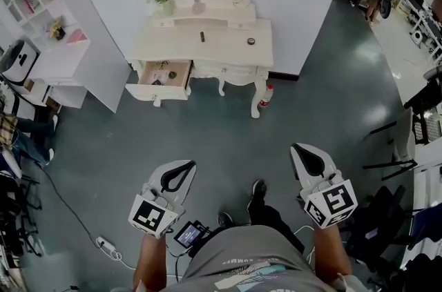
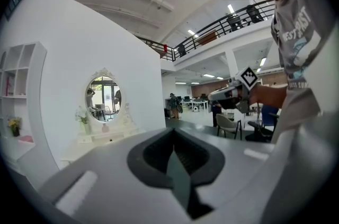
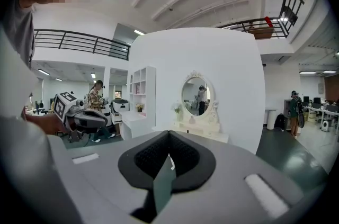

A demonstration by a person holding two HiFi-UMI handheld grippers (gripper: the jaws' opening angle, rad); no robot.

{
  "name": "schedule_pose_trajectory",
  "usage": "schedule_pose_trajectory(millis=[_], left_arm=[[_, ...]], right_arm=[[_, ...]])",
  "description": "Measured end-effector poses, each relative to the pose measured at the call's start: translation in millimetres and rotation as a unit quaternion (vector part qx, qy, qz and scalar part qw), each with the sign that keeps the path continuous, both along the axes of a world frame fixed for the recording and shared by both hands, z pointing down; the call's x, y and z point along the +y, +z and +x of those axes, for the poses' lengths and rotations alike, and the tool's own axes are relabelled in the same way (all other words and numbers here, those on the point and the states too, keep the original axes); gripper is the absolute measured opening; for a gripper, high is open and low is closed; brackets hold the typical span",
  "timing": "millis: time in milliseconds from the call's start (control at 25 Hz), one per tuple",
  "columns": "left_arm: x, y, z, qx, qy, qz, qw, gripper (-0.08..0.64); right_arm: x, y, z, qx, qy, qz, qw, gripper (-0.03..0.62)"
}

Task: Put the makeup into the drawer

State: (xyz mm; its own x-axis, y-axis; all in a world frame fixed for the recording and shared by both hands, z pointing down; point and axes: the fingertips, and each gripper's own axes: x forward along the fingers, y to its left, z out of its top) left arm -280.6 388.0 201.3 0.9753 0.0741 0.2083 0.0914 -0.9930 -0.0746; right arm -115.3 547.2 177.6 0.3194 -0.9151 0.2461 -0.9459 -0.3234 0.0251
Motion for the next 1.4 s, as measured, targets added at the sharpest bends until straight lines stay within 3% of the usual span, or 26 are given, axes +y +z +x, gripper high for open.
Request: schedule_pose_trajectory(millis=[240,920,1240,1400], left_arm=[[-14.3,-0.5,33.5,0.001,-0.024,0.019,0.9995,0.003],[-32.0,6.1,190.6,-0.010,-0.077,0.026,0.9966,0.003],[-46.2,15.6,227.5,-0.030,-0.089,0.012,0.9955,0.003],[-71.8,18.7,251.6,-0.023,-0.076,0.017,0.9967,0.003]], right_arm=[[-17.9,5.5,44.4,-0.009,-0.020,0.007,1.000,0.002],[-59.5,27.2,208.8,-0.023,-0.084,0.007,0.996,0.002],[-82.6,41.7,247.8,-0.038,-0.099,-0.002,0.994,0.002],[-100.2,50.0,265.0,-0.040,-0.089,-0.009,0.995,0.002]])
